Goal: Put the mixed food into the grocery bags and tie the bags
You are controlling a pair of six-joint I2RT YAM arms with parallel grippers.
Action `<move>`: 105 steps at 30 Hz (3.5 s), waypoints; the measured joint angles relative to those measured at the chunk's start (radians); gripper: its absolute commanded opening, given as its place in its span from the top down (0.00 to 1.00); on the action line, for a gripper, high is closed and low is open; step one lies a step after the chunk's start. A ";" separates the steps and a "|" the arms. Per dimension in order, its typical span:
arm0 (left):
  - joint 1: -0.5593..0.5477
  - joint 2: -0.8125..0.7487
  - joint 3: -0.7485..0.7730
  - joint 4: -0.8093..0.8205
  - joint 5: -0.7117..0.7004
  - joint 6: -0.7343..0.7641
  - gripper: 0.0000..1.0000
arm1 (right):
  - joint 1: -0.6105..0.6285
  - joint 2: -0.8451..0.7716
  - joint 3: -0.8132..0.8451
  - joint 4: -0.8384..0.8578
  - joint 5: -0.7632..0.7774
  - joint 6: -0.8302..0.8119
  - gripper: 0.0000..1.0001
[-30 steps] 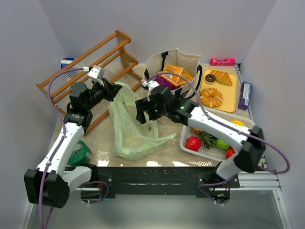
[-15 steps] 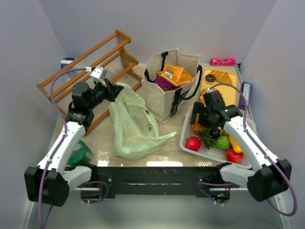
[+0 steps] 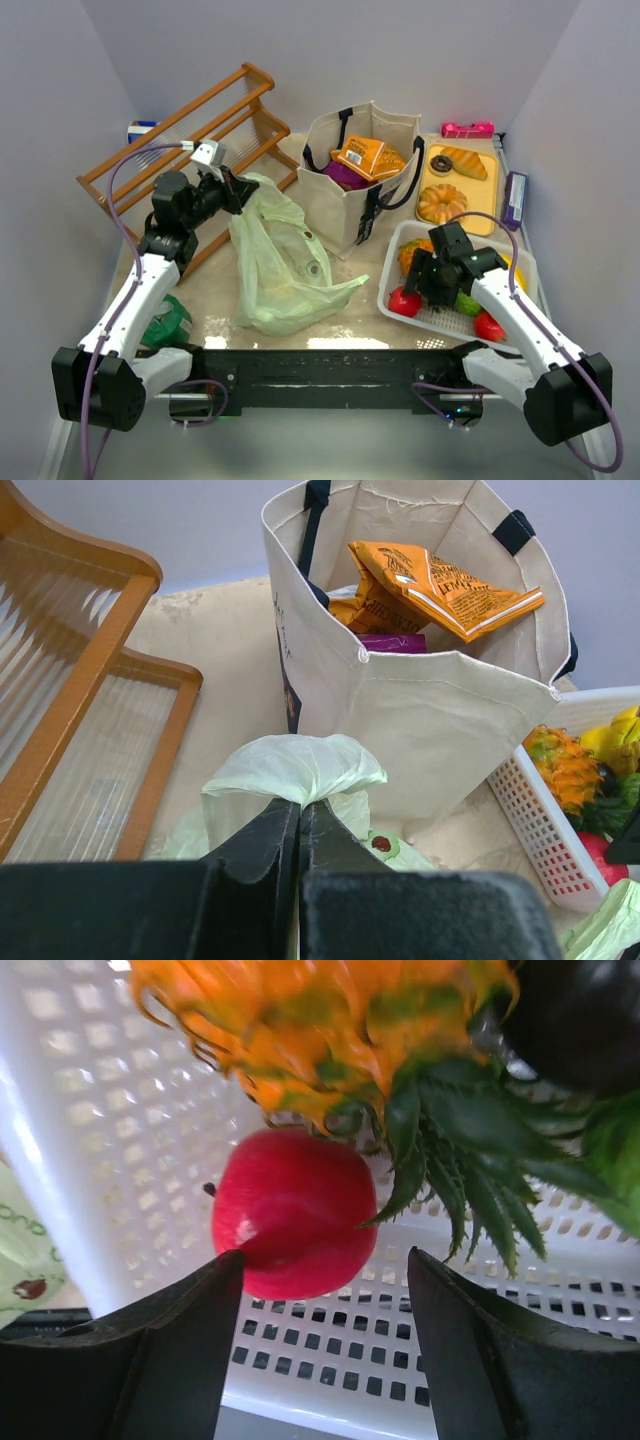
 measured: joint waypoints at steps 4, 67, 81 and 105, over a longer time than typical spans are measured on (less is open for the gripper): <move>0.000 0.000 0.000 0.000 0.000 0.000 1.00 | -0.001 0.004 -0.042 0.056 -0.060 0.031 0.24; -0.001 0.000 0.000 -0.002 -0.003 0.001 1.00 | 0.689 0.662 0.491 0.586 0.157 -0.047 0.23; -0.001 0.000 0.000 -0.002 -0.003 0.001 1.00 | 0.688 0.615 0.503 0.552 0.164 -0.076 0.02; -0.007 0.000 0.000 -0.001 0.002 0.000 1.00 | -0.173 0.050 0.249 0.030 0.328 -0.132 0.35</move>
